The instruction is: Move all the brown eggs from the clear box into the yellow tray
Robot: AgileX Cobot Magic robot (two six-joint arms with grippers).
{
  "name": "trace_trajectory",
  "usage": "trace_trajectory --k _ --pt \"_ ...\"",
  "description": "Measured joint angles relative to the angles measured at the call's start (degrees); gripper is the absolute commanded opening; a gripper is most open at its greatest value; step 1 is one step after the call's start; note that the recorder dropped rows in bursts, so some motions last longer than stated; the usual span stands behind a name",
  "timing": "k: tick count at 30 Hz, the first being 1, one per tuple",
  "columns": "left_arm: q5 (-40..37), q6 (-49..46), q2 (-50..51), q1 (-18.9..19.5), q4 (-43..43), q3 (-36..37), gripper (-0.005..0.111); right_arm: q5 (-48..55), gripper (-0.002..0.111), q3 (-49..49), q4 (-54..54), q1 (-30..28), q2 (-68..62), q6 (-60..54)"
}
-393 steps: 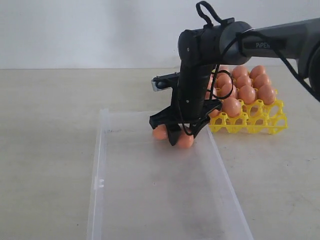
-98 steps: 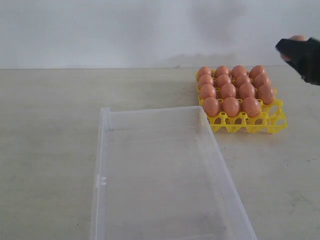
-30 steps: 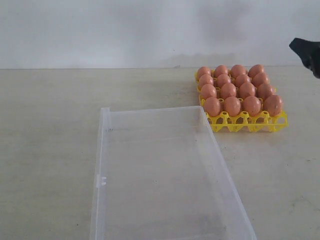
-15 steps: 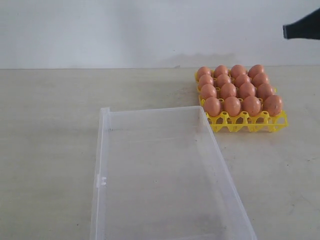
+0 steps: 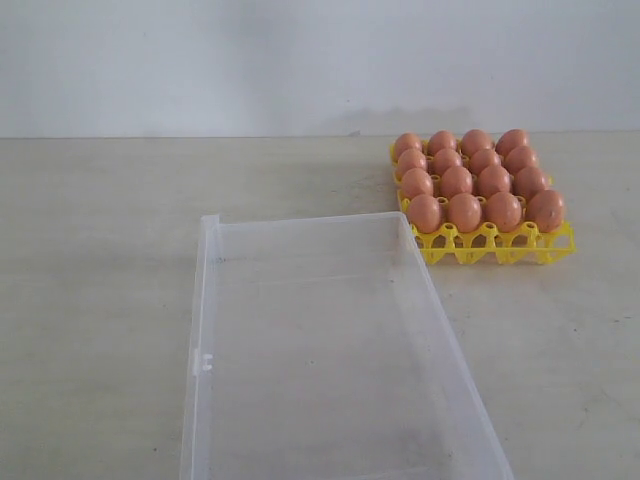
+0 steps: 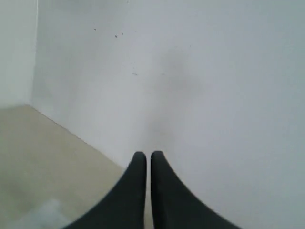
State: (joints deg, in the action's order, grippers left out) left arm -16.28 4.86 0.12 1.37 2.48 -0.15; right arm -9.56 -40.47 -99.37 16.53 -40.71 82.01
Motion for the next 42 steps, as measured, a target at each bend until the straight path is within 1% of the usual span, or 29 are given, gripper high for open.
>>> trace_trajectory --k 3,4,5,6,7,9,10,12,13,14,15,16,19,22,23,25,26,27,28,29,30,31,32,34,35,38,40,42 --pt "0.00 0.00 0.00 0.00 0.00 0.00 0.004 7.19 0.000 0.00 -0.62 0.00 0.14 -27.62" --pt "0.00 0.00 0.00 0.00 0.00 0.00 0.004 11.44 0.000 0.00 -0.85 0.00 0.00 -39.29" --pt "0.00 0.00 0.00 0.00 0.00 0.00 0.004 17.09 0.000 0.00 -0.96 0.00 -0.26 -45.14" --pt "0.00 0.00 0.00 0.00 0.00 0.00 0.004 22.91 0.000 0.00 -0.67 0.10 -0.71 -48.96" --pt "0.00 0.00 0.00 0.00 0.00 0.00 0.004 34.18 0.000 0.00 0.38 0.10 -1.85 -51.29" --pt "0.00 0.00 0.00 0.00 0.00 0.00 0.004 52.52 0.000 0.00 3.50 0.10 -4.69 -50.62" --pt "0.00 0.00 0.00 0.00 0.00 0.00 0.004 64.06 0.000 0.00 8.23 -0.41 -6.62 -50.74" --pt "0.00 0.00 0.00 0.00 0.00 0.00 0.004 72.93 0.000 0.00 19.11 -2.24 -9.54 -54.79" --pt "0.00 0.00 0.00 0.00 0.00 0.00 0.004 73.10 0.000 0.00 30.36 -3.30 -10.95 -59.68" --pt "0.00 0.00 0.00 0.00 0.00 0.00 0.004 70.49 0.000 0.15 39.28 -4.30 -11.62 -63.67" --pt "0.00 0.00 0.00 0.00 0.00 0.00 0.004 67.12 0.000 0.44 51.23 -5.02 -12.12 -68.10" --pt "0.00 0.00 0.00 0.00 0.00 0.00 0.004 60.46 0.000 0.92 63.61 -5.71 -12.39 -74.80" --pt "0.00 0.00 0.00 0.00 0.00 0.00 0.004 41.99 0.000 1.44 97.35 -5.75 -12.67 -89.03" --pt "0.00 0.00 0.00 0.00 0.00 0.00 0.004 25.03 0.000 1.33 121.55 -5.75 -12.67 -103.65" --pt "0.00 0.00 0.00 0.00 0.00 0.00 0.004 17.12 0.000 1.12 130.23 -5.75 -11.96 -112.17" --pt "0.00 0.00 0.00 0.00 0.00 0.00 0.004 14.71 0.000 0.92 135.22 -5.75 -8.53 -121.41" --pt "0.00 0.00 0.00 0.00 0.00 0.00 0.004 15.66 0.000 0.82 135.46 -5.75 -6.56 -124.54" --pt "0.00 0.00 0.00 0.00 0.00 0.00 0.004 18.39 0.000 0.82 133.32 -5.75 -2.24 -130.47" --pt "0.00 0.00 0.00 0.00 0.00 0.00 0.004 20.13 0.000 0.82 131.01 -5.75 0.43 -132.91" --pt "0.00 0.00 0.00 0.00 0.00 0.00 0.004 22.83 0.000 0.79 125.90 -5.80 5.83 -134.24" --pt "0.00 0.00 0.00 0.00 0.00 0.00 0.004 23.96 0.000 0.69 123.02 -5.80 8.46 -133.15" --pt "0.00 0.00 0.00 0.00 0.00 0.00 0.004 26.15 0.000 0.64 118.50 -5.89 12.63 -128.35" --pt "0.00 0.00 0.00 0.00 0.00 0.00 0.004 28.06 0.000 0.64 116.80 -6.03 15.70 -121.20" --pt "0.00 0.00 0.00 0.00 0.00 0.00 0.004 27.47 0.000 3.58 115.46 -6.08 20.31 -107.58" --pt "0.00 0.00 0.00 0.00 0.00 0.00 0.004 24.95 0.000 7.33 115.22 -6.17 22.21 -103.63" --pt "0.00 0.00 0.00 0.00 0.00 0.00 0.004 9.19 0.000 24.01 114.96 -6.17 23.87 -97.99" --pt "0.00 0.00 0.00 0.00 0.00 0.00 0.004 4.50 0.000 32.04 117.07 -6.17 23.37 -96.11" --pt "0.00 0.00 0.00 0.00 0.00 0.00 0.004 3.18 0.000 35.86 119.62 -6.17 23.37 -94.52"
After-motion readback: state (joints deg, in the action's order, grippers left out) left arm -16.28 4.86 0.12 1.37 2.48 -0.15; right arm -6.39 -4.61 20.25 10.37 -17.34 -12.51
